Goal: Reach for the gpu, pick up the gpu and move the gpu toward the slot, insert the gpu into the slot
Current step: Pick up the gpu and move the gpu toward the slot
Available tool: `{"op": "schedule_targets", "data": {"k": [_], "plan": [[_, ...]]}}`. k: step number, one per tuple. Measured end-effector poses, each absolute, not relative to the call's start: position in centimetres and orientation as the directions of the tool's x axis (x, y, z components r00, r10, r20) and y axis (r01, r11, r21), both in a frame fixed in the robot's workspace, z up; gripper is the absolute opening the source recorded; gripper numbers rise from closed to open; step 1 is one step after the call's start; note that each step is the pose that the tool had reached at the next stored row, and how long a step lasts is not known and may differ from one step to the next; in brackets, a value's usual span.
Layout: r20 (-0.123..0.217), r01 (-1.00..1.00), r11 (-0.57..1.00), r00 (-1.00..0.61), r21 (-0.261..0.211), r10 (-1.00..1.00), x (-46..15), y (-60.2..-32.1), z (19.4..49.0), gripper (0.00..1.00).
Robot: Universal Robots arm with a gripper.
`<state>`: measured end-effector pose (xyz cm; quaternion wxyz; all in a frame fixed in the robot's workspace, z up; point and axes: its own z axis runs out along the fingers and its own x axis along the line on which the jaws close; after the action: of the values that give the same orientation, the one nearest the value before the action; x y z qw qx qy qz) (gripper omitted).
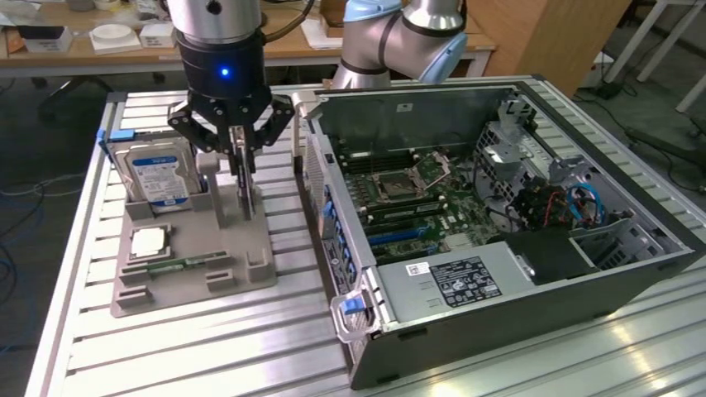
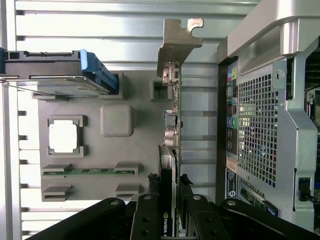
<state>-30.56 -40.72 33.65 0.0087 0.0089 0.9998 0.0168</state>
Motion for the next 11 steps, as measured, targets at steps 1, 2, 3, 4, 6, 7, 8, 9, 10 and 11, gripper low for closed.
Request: {"op": "schedule_targets", "data": {"k": [1, 2, 3, 4, 6, 7, 8, 9, 10, 11], "plan": [[-0.017, 0.017, 0.999, -1.0, 0.034, 0.018, -30.56, -40.72, 33.65, 0.26], [-0.017, 0.017, 0.999, -1.0, 0.034, 0.018, -30.56, -40.72, 33.65, 0.26], [-0.017, 0.017, 0.999, -1.0, 0.034, 0.018, -30.56, -40.72, 33.65, 0.26], [-0.017, 0.017, 0.999, -1.0, 0.034, 0.018, -30.56, -40.72, 33.65, 0.26], [-0.017, 0.017, 0.999, -1.0, 0.034, 0.018, -30.56, -40.72, 33.65, 0.26], [-0.017, 0.017, 0.999, -1.0, 0.034, 0.018, -30.56, -40.72, 33.65, 0.26], [-0.017, 0.017, 0.999, -1.0, 0.034, 0.018, -30.56, -40.72, 33.65, 0.26], [-0.017, 0.017, 0.999, -1.0, 0.034, 0.018, -30.56, -40.72, 33.65, 0.26], [-0.017, 0.017, 0.999, -1.0, 0.034, 0.018, -30.56, -40.72, 33.66, 0.26], [-0.017, 0.017, 0.999, -1.0, 0.034, 0.018, -30.56, -40.72, 33.78, 0.26]]}}
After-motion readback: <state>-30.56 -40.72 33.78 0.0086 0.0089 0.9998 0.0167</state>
